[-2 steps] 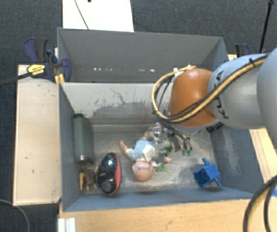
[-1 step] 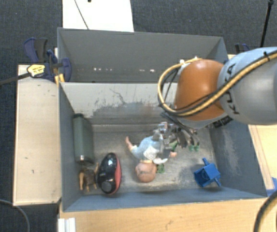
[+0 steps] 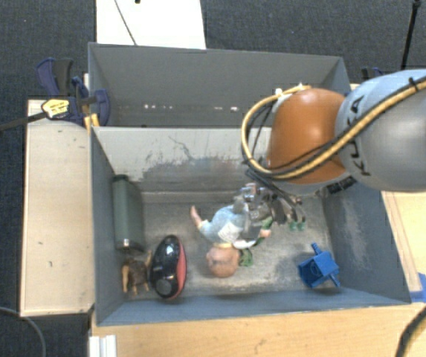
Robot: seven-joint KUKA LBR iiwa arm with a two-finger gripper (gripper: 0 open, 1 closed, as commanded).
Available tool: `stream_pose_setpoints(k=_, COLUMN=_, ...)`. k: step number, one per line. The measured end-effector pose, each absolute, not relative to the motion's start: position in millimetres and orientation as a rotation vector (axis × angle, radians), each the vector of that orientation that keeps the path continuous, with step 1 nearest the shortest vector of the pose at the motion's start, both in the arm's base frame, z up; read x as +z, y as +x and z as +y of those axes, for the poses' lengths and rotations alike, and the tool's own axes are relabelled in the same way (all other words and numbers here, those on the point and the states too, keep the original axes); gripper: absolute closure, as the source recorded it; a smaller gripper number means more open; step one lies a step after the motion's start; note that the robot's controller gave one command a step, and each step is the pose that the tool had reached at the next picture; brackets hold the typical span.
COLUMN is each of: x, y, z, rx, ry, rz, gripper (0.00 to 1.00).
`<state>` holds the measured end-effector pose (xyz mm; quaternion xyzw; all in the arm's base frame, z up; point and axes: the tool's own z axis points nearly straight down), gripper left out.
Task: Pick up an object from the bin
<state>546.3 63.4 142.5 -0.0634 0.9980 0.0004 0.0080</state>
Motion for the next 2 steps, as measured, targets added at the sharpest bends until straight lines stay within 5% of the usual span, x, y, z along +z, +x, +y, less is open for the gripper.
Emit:
stream_pose_setpoints(k=1, x=159.8, y=548.1, z=66.1, rx=0.0, ry=-0.227, rz=3.144, gripper=1.0)
stream_pose_setpoints(k=2, x=153.2, y=550.9, z=61.9, rx=0.001, ry=-0.249, rz=3.113, gripper=1.0)
